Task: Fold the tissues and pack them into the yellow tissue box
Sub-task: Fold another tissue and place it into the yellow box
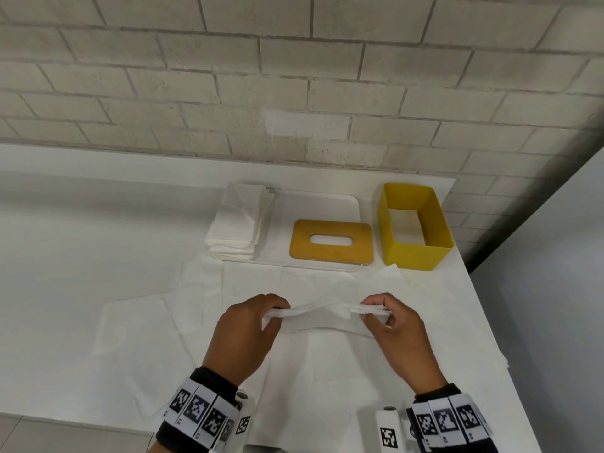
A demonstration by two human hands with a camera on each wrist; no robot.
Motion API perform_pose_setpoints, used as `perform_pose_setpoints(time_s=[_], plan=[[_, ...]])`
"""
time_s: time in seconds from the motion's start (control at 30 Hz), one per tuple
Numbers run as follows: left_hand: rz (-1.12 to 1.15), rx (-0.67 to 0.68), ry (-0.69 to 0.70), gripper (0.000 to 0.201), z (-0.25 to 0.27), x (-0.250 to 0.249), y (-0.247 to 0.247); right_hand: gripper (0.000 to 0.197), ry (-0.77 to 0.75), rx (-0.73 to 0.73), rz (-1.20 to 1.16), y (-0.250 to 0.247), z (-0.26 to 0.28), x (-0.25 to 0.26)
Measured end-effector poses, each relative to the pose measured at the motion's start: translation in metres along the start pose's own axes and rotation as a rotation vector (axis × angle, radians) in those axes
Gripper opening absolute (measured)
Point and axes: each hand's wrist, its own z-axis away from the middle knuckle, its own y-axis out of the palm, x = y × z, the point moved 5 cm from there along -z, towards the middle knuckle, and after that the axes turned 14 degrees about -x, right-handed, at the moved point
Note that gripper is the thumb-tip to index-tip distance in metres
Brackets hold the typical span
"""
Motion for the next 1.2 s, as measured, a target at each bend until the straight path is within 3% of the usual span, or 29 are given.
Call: perform_pose_setpoints(time_s=[0.17, 0.3, 0.4, 0.5, 0.6, 0.67, 0.8, 0.97, 1.2], plan=[[-0.075, 0.063, 0.006, 0.016, 0.002, -0.001, 0.001, 0.019, 0.027, 0.015, 0.055, 0.004, -0.002, -0.004], [-0.200, 0.125, 0.172, 0.044, -0.011, -0.027, 0.014, 0.016, 0.080, 0.022, 0.120, 0.003, 0.002, -0.022], [-0.355, 0.250, 0.277, 0.056, -0.026, -0.056, 0.037, 0.014, 0.083, 0.001, 0.104, 0.002, 0.001, -0.026], [-0.450, 0.349, 0.339, 0.052, -0.039, -0.078, 0.064, 0.016, 0.059, -0.005, 0.090, 0.003, -0.003, -0.021], [-0.510, 0.493, 0.285, 0.038, -0.046, -0.081, 0.083, 0.016, 0.042, 0.008, 0.060, 0.004, -0.005, -0.014], [-0.415, 0.521, 0.217, 0.028, -0.051, -0.077, 0.083, 0.014, 0.075, 0.006, -0.013, -0.001, -0.007, -0.009], [0.045, 0.481, 0.049, 0.019, -0.064, -0.063, 0.062, 0.014, 0.195, 0.002, -0.372, -0.019, -0.017, 0.013], [0.538, 0.419, -0.318, 0.019, -0.069, -0.065, 0.054, 0.029, 0.155, 0.083, -0.475, -0.003, -0.028, 0.054], [0.400, 0.186, -0.231, 0.030, -0.059, -0.069, 0.071, 0.023, -0.006, -0.132, -0.353, 0.017, -0.036, 0.070]])
